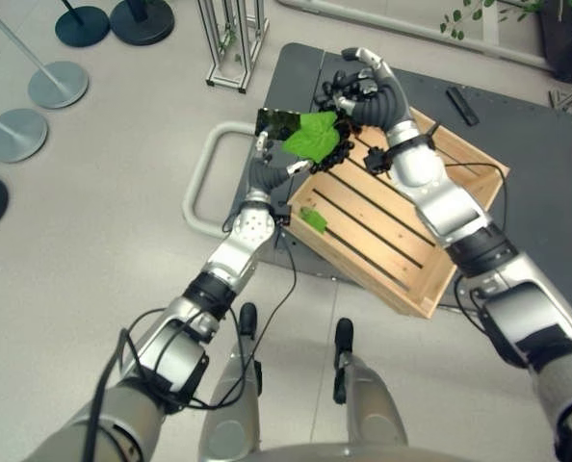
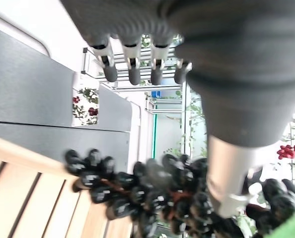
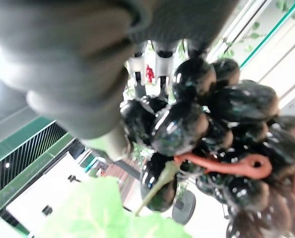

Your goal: Pick up the fruits from the basket on one side to the basket on the other side

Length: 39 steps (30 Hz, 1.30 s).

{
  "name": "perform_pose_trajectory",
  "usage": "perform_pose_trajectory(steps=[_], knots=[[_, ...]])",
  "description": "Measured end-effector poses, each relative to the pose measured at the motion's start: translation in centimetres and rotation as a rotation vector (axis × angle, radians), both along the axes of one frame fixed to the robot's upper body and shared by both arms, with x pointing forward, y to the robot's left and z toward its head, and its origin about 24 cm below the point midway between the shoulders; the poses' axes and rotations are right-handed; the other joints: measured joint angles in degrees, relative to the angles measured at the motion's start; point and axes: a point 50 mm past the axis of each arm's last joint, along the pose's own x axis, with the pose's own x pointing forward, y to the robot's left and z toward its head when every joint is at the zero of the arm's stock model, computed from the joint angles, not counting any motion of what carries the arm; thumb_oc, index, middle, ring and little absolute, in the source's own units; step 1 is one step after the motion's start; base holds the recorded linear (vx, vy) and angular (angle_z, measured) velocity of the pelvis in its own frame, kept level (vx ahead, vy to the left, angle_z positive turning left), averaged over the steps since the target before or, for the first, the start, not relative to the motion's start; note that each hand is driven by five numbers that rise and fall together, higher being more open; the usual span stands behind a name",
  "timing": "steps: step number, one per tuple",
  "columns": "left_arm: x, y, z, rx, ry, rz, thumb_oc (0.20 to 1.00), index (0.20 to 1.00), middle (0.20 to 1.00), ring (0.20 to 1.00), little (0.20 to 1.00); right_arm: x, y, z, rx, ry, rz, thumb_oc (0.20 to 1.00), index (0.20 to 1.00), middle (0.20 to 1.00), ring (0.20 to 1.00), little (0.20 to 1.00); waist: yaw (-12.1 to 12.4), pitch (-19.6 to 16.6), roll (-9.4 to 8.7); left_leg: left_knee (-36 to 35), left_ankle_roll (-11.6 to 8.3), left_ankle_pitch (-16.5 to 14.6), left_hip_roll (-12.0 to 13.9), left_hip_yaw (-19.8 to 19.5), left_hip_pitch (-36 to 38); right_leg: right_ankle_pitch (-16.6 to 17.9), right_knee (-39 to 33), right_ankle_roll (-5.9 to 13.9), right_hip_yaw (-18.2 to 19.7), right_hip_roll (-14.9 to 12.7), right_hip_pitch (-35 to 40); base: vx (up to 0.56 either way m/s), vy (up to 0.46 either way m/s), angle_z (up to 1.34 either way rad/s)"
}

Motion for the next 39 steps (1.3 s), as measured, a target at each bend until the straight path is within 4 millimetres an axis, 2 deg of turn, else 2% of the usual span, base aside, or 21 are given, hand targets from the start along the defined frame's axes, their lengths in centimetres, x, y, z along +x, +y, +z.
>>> perform_pose_trajectory(steps=[3, 13, 20, 26, 31, 39], knots=[[-0.2, -0.3, 0.6, 0.023, -0.041, -0.007, 1.0, 1.0, 1.0, 1.0, 1.0, 0.0, 0.1, -0.2, 0.002, 0.007, 0.005, 0.2, 0.2, 0.2, 0.2, 0.2, 0.0, 0.1, 0.33, 0.0, 0.0, 0.0, 0.0, 0.0, 0.0, 0.0, 0.0, 0.01, 0.0, 0.0, 0.0, 0.0, 0.0, 0.0], [-0.3, -0.8, 0.6, 0.014, -0.039, -0.02, 1.0, 1.0, 1.0, 1.0, 1.0, 0.0, 0.3, -1.1, 0.006, 0.036, 0.016, 0.2, 0.2, 0.2, 0.2, 0.2, 0.0, 0.1, 0.9, -0.1, -0.01, 0.0, 0.0, 0.0, 0.1, -0.1, 0.0, 0.0, 0.0, 0.0, 0.0, 0.0, 0.0, 0.0], [-0.5, -1.9, 1.0, 0.004, -0.056, -0.016, 1.0, 1.0, 1.0, 1.0, 1.0, -0.1, 1.9, -1.6, 0.037, 0.051, 0.063, 0.2, 0.2, 0.2, 0.2, 0.2, -0.1, 0.1, 0.91, -0.1, -0.01, -0.1, 0.0, 0.1, 0.1, -0.1, 0.0, -0.02, 0.1, 0.0, 0.0, 0.0, 0.0, 0.0], [-0.3, -2.6, 2.7, 0.003, -0.111, -0.017, 1.0, 1.0, 1.0, 1.0, 1.0, -0.4, 4.1, -2.7, 0.014, 0.082, 0.128, 0.2, 0.2, 0.2, 0.2, 0.2, -0.1, 0.1, 0.91, -0.1, -0.04, -0.1, 0.0, 0.2, 0.1, -0.1, 0.0, -0.01, 0.2, 0.0, -0.1, 0.0, 0.0, 0.0], [-0.3, -3.0, 3.3, 0.008, -0.129, -0.016, 1.0, 1.0, 1.0, 1.0, 1.0, -0.5, 4.6, -3.0, 0.001, 0.09, 0.144, 0.2, 0.2, 0.2, 0.2, 0.2, -0.1, 0.1, 0.93, -0.1, -0.04, -0.2, 0.0, 0.3, 0.1, -0.1, 0.0, -0.01, 0.3, 0.0, -0.1, 0.0, 0.0, 0.0], [-0.1, -2.9, 3.0, 0.024, -0.118, -0.009, 1.0, 1.0, 1.0, 1.0, 1.0, -0.6, 5.2, -3.4, -0.02, 0.103, 0.165, 0.2, 0.2, 0.2, 0.2, 0.2, -0.1, 0.0, 1.06, 0.0, -0.03, -0.2, 0.0, 0.3, 0.1, -0.1, 0.0, 0.0, 0.4, 0.0, -0.1, 0.0, 0.0, 0.0]])
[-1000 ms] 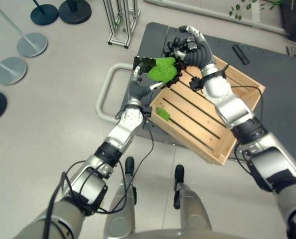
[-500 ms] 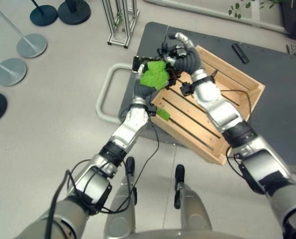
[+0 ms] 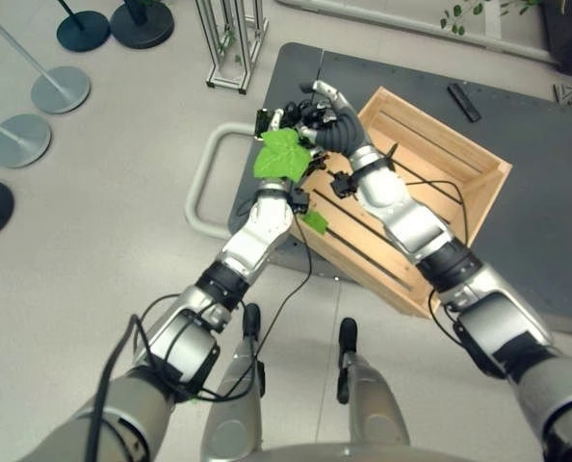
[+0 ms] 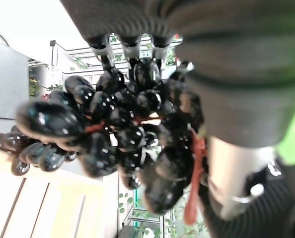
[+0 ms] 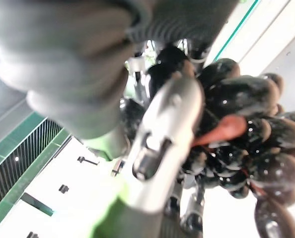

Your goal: Pick up the fruits from the basket on one side to the basket on the other side

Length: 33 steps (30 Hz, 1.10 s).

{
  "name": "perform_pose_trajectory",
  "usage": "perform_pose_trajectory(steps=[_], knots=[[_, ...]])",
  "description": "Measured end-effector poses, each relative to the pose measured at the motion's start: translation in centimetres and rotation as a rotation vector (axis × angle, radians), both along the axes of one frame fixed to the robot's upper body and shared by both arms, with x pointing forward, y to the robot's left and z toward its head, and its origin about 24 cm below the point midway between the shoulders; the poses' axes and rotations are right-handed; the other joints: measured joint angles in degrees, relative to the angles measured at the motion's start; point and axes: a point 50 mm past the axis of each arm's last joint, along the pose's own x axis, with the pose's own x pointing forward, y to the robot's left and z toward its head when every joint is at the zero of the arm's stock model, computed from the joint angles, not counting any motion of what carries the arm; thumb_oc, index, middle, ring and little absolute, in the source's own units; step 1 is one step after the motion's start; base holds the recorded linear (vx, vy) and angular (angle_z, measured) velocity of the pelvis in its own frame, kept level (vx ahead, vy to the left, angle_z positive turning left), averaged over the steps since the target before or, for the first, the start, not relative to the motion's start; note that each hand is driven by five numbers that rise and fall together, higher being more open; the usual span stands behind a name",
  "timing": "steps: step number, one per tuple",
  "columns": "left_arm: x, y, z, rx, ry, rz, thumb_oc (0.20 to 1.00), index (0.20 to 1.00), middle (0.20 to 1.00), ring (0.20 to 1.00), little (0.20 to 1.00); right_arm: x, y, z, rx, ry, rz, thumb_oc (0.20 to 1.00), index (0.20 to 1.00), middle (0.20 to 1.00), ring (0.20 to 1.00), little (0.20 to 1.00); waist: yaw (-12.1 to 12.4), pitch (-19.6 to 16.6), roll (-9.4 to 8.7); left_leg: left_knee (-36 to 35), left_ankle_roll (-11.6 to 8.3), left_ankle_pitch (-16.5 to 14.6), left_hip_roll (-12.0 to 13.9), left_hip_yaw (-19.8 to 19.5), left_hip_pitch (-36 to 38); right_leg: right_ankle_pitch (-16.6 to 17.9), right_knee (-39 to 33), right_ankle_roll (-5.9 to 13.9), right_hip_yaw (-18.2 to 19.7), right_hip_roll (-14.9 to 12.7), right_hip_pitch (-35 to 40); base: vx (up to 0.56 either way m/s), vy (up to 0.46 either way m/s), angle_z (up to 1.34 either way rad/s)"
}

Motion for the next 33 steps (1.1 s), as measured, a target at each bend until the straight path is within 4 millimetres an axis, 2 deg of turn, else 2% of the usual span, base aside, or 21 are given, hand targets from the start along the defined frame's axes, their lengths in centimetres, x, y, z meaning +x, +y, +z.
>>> perform_pose_trajectory(steps=[7, 17, 19, 20, 33], knots=[[0.2, 0.2, -0.3, -0.001, 0.011, 0.025, 1.0, 1.0, 1.0, 1.0, 1.0, -0.1, 0.8, -0.2, 0.039, 0.026, 0.033, 0.2, 0.2, 0.2, 0.2, 0.2, -0.2, 0.0, 0.01, 0.1, 0.0, 0.0, 0.0, 0.1, 0.0, 0.0, 0.1, 0.01, 0.1, 0.0, -0.1, 0.0, 0.0, 0.0], [1.0, 0.6, -0.1, 0.105, 0.02, 0.019, 1.0, 1.0, 1.0, 1.0, 1.0, -0.2, 1.1, -0.4, 0.021, 0.036, 0.053, 0.2, 0.2, 0.2, 0.2, 0.2, -0.1, -0.2, 0.44, 0.2, 0.01, 0.0, 0.0, 0.2, 0.1, 0.0, 0.3, 0.04, 0.3, -0.1, -0.1, 0.0, 0.0, 0.0], [1.0, 0.6, -0.1, 0.102, 0.021, 0.019, 0.507, 0.507, 0.507, 0.507, 0.507, -0.2, 1.2, -0.5, 0.018, 0.037, 0.055, 0.2, 0.2, 0.2, 0.2, 0.2, -0.2, -0.3, 0.63, 0.2, 0.01, 0.0, 0.0, 0.2, 0.1, 0.0, 0.3, 0.04, 0.3, -0.1, -0.1, 0.0, 0.0, 0.0], [0.9, 0.5, -0.1, 0.1, 0.021, 0.017, 0.2, 0.2, 0.2, 0.2, 0.2, -0.2, 1.2, -0.5, 0.017, 0.038, 0.055, 0.2, 0.2, 0.2, 0.2, 0.2, -0.2, -0.5, 0.84, 0.2, 0.01, 0.0, 0.0, 0.2, 0.1, 0.0, 0.3, 0.04, 0.3, -0.1, -0.2, 0.0, 0.0, 0.0], [1.0, 0.5, -0.3, 0.09, 0.036, 0.013, 0.2, 0.2, 0.2, 0.2, 0.2, -0.3, 1.5, 0.0, 0.034, 0.039, 0.077, 0.2, 0.2, 0.2, 0.2, 0.2, -1.4, -0.5, 0.89, 0.4, 0.02, 0.0, 0.0, 0.2, 0.3, 0.0, 0.6, 0.04, 0.5, 0.0, -0.2, 0.0, 0.0, 0.0]])
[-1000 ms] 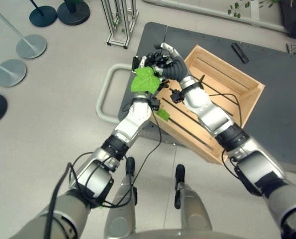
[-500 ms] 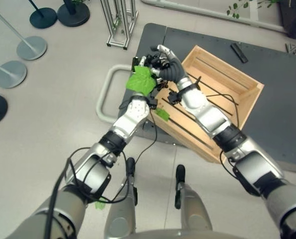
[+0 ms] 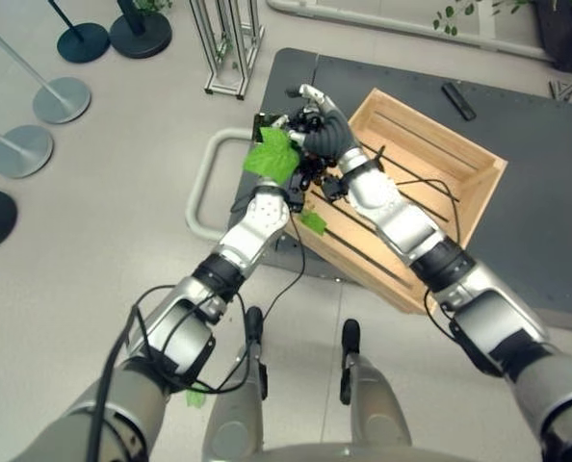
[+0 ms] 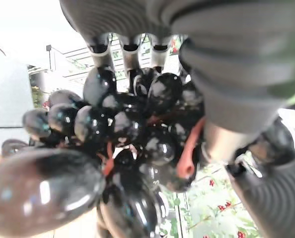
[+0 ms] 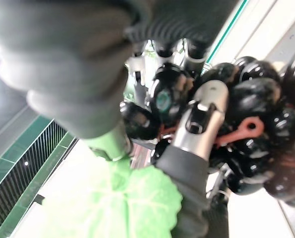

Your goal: Pick up the fruits from the basket on one side to the basket on the other side

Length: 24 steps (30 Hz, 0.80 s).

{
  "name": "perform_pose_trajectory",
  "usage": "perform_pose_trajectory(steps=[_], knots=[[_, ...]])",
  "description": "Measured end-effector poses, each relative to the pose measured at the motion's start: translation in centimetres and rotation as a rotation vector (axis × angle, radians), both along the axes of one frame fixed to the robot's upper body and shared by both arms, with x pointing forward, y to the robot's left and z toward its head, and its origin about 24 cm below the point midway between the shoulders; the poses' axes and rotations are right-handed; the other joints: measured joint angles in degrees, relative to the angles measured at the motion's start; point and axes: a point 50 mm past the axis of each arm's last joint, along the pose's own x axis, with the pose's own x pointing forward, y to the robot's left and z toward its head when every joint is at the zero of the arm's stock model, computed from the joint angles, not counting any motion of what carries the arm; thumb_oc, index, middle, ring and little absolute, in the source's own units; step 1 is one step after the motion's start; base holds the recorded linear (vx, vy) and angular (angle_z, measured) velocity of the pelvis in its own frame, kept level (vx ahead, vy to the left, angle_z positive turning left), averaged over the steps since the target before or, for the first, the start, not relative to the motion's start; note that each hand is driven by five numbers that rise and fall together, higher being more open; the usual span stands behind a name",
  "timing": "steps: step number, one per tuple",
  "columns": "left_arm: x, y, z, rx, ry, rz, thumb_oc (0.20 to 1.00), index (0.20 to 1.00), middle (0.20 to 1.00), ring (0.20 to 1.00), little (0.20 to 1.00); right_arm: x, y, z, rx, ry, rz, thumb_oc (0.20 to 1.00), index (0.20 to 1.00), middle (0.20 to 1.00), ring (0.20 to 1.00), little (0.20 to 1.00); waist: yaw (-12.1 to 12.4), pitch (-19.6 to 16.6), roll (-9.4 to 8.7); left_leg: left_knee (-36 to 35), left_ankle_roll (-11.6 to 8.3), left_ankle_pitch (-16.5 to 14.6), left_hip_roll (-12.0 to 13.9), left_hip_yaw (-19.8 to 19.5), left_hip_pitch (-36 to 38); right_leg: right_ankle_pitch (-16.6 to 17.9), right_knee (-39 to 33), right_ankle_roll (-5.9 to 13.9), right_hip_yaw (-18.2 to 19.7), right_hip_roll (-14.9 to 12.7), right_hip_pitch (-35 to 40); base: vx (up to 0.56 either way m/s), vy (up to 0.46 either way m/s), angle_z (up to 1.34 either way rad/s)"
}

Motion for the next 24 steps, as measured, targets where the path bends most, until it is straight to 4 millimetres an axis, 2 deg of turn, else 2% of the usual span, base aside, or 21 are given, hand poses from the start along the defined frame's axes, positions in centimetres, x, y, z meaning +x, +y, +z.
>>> perform_pose_trajectory(steps=[11, 12, 13, 16, 17, 21, 24], knots=[[0.0, 0.0, -0.1, -0.019, 0.015, -0.015, 0.2, 0.2, 0.2, 0.2, 0.2, 0.0, 0.0, 0.0, -0.001, 0.002, 0.001, 0.2, 0.2, 0.2, 0.2, 0.2, -0.1, -0.3, 0.54, -0.1, 0.0, 0.0, 0.1, 0.9, 0.2, 0.0, 0.1, 0.04, 0.8, -0.1, -0.4, -0.01, -0.009, -0.01], [0.0, 0.0, -0.2, -0.022, 0.02, -0.018, 0.2, 0.2, 0.2, 0.2, 0.2, 0.0, -0.1, -0.1, -0.005, 0.004, 0.001, 0.564, 0.564, 0.564, 0.564, 0.564, 0.0, -0.5, 0.99, -0.2, 0.02, 0.0, 0.1, 1.2, 0.2, 0.1, 0.1, 0.14, 1.2, -0.1, -0.6, -0.08, -0.063, -0.1], [0.0, 0.1, -0.4, -0.026, 0.022, -0.019, 0.2, 0.2, 0.2, 0.2, 0.2, 0.1, -0.2, -0.1, -0.014, 0.006, 0.002, 1.0, 1.0, 1.0, 1.0, 1.0, -0.1, -0.8, 1.42, -0.2, 0.07, 0.1, 0.1, 1.3, 0.0, 0.1, 0.0, 0.24, 2.1, 0.2, -0.7, -0.05, -0.099, -0.04], [-0.1, 0.4, -1.0, -0.041, 0.042, -0.028, 0.2, 0.2, 0.2, 0.2, 0.2, 0.0, 0.1, -0.6, -0.028, 0.023, 0.021, 1.0, 1.0, 1.0, 1.0, 1.0, -0.3, -1.0, 1.96, 0.0, -0.13, -0.1, -0.1, 1.0, -0.1, -1.1, 0.1, 0.85, 8.4, 2.0, -0.7, 0.01, -0.075, -0.02], [-0.2, 0.4, -1.4, -0.042, 0.053, -0.033, 0.2, 0.2, 0.2, 0.2, 0.2, -0.1, 0.0, -0.9, -0.031, 0.032, 0.022, 1.0, 1.0, 1.0, 1.0, 1.0, -0.4, -1.0, 1.98, 0.1, -0.27, -0.2, 0.3, 0.9, 0.0, -1.4, 0.5, 0.67, 9.3, 2.4, -0.8, 0.08, -0.142, -0.01], [-0.5, 0.8, -3.0, -0.081, 0.108, -0.055, 0.2, 0.2, 0.2, 0.2, 0.2, -0.4, -0.4, -2.4, -0.032, 0.07, 0.027, 1.0, 1.0, 1.0, 1.0, 1.0, -0.4, -0.9, 2.17, 0.3, -0.7, -0.4, 0.9, 0.6, 1.4, -1.9, 0.8, 0.22, 8.8, 3.1, 0.6, 0.1, -0.171, 0.0], [-1.8, 0.9, -4.9, -0.135, 0.145, -0.106, 0.2, 0.2, 0.2, 0.2, 0.2, -1.6, -1.1, -4.1, 0.018, 0.109, 0.051, 1.0, 1.0, 1.0, 1.0, 1.0, -1.4, -0.8, 2.72, -0.2, -1.13, -0.8, 0.9, -1.0, 3.9, -3.1, 1.1, 0.1, 7.7, 3.1, 3.3, 0.05, -0.128, 0.16]])
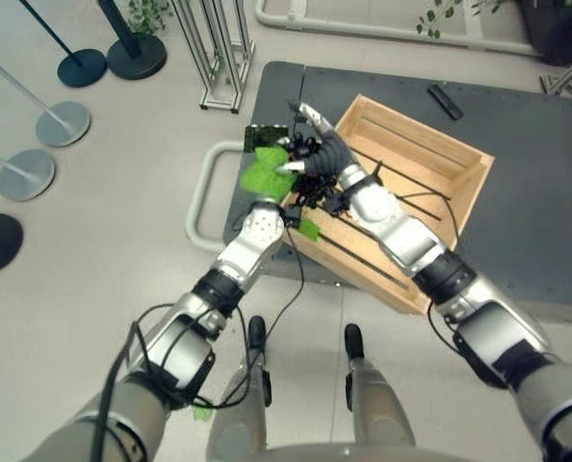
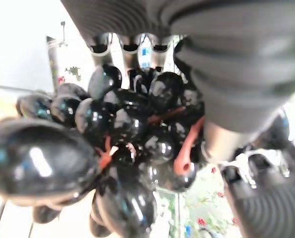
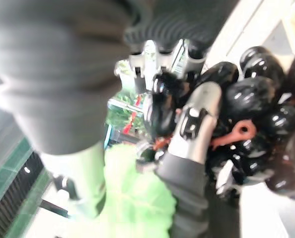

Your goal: Pick up the fruits from the basket on one side to the basket on the other side

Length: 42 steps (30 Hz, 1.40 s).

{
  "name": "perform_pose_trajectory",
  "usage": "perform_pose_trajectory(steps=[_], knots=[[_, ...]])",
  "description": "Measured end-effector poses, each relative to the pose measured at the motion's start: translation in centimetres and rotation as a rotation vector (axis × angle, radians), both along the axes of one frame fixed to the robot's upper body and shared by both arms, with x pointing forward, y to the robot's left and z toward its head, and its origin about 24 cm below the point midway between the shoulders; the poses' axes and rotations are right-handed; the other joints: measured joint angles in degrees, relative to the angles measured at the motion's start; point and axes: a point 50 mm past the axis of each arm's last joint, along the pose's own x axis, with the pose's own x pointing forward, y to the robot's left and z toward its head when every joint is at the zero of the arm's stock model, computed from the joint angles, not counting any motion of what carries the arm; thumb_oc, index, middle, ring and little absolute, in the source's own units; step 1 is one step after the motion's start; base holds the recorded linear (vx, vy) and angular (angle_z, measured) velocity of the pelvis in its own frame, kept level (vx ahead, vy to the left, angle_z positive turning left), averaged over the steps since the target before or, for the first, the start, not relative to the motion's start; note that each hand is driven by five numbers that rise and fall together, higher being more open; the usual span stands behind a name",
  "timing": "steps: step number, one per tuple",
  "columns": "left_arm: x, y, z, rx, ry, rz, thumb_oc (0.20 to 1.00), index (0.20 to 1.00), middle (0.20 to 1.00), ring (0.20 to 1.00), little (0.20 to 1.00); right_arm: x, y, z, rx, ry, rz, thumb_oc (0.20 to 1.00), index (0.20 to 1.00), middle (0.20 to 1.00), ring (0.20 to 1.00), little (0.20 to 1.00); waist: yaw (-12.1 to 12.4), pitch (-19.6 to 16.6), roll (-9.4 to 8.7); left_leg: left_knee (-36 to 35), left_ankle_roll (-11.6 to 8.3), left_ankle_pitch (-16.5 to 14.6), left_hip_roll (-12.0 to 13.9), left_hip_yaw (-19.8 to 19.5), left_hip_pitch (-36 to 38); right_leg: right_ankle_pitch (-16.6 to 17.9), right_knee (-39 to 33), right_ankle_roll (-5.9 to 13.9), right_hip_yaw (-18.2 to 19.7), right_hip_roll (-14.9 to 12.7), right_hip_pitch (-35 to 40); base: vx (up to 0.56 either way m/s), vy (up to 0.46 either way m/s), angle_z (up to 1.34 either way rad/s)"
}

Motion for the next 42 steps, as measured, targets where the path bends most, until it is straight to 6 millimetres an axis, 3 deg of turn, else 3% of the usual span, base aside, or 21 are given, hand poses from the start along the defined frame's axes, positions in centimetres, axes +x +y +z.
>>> perform_pose_trajectory(steps=[9, 13, 18, 21, 27, 35, 39, 42], knots=[[-2.4, 0.2, -4.3, -0.155, 0.145, -0.058, 0.2, 0.2, 0.2, 0.2, 0.2, -1.9, -1.2, -3.8, 0.085, 0.126, 0.039, 1.0, 1.0, 1.0, 1.0, 1.0, -0.1, -0.1, 4.07, -0.7, -1.22, -0.3, 1.4, -2.4, 2.2, -1.2, -0.2, -1.07, -2.7, 1.6, 3.4, 0.04, -0.13, 0.11], [-3.4, 0.1, -6.2, -0.247, 0.224, -0.043, 0.2, 0.2, 0.2, 0.2, 0.2, -2.9, -3.0, -5.7, 0.163, 0.18, 0.009, 1.0, 1.0, 1.0, 1.0, 1.0, -0.2, 0.0, 5.85, -1.6, -1.64, 0.1, 1.9, -3.6, 4.5, -1.5, -1.8, -1.63, -4.6, 2.1, 7.0, 0.03, -0.086, 0.21], [-4.7, 4.8, -9.6, -0.337, 0.325, 0.145, 0.2, 0.2, 0.2, 0.2, 0.2, -2.6, -8.2, -3.3, 0.267, 0.059, -0.155, 1.0, 1.0, 1.0, 1.0, 1.0, -1.7, 0.0, 6.89, -1.6, -1.71, 0.1, 1.8, -3.8, 6.4, -1.7, -4.2, -1.8, -6.6, 2.2, 11.1, 0.03, -0.057, 0.19], [-5.2, 5.7, -10.3, -0.329, 0.342, 0.173, 0.2, 0.2, 0.2, 0.2, 0.2, -2.9, -9.3, -3.3, 0.301, 0.042, -0.185, 1.0, 1.0, 1.0, 1.0, 1.0, -1.7, -0.1, 6.92, -1.7, -1.71, 0.1, 1.8, -3.8, 7.5, -1.8, -5.2, -1.93, -7.5, 2.2, 13.1, 0.0, -0.058, 0.16], [-6.9, 7.1, -12.3, -0.338, 0.399, 0.216, 0.2, 0.2, 0.2, 0.2, 0.2, -4.1, -10.6, -6.4, 0.306, 0.141, -0.235, 1.0, 1.0, 1.0, 1.0, 1.0, -1.6, -0.1, 7.03, -1.7, -1.78, 0.0, 2.1, -3.9, 8.5, -2.2, -6.6, -2.53, -8.2, 3.1, 16.0, -0.01, -0.054, 0.17], [-8.4, 8.3, -13.0, -0.364, 0.409, 0.248, 0.2, 0.2, 0.2, 0.2, 0.2, -4.3, -11.4, -6.8, 0.315, 0.148, -0.266, 1.0, 1.0, 1.0, 1.0, 1.0, -1.6, -0.2, 7.19, -1.4, -2.2, -0.2, 2.5, -4.1, 10.2, -2.8, -7.0, -3.26, -9.0, 3.8, 18.4, 0.01, -0.037, 0.07], [-9.4, 9.5, -13.0, -0.387, 0.394, 0.284, 0.2, 0.2, 0.2, 0.2, 0.2, -4.5, -11.7, -7.5, 0.313, 0.171, -0.283, 1.0, 1.0, 1.0, 1.0, 1.0, -0.9, -0.4, 8.08, -0.6, -2.43, 0.0, 2.4, -4.4, 10.0, -3.3, -6.7, -3.43, -10.1, 4.1, 19.2, -0.06, -0.019, 0.17], [-9.9, 9.5, -12.8, -0.398, 0.378, 0.266, 0.2, 0.2, 0.2, 0.2, 0.2, -5.3, -13.1, -9.0, 0.31, 0.215, -0.341, 1.0, 1.0, 1.0, 1.0, 1.0, 0.2, -0.2, 10.11, 0.2, -3.03, 2.0, 1.9, -4.1, 8.2, -5.9, -3.1, -4.12, -11.4, 4.6, 18.5, -0.09, -0.003, 0.57]])
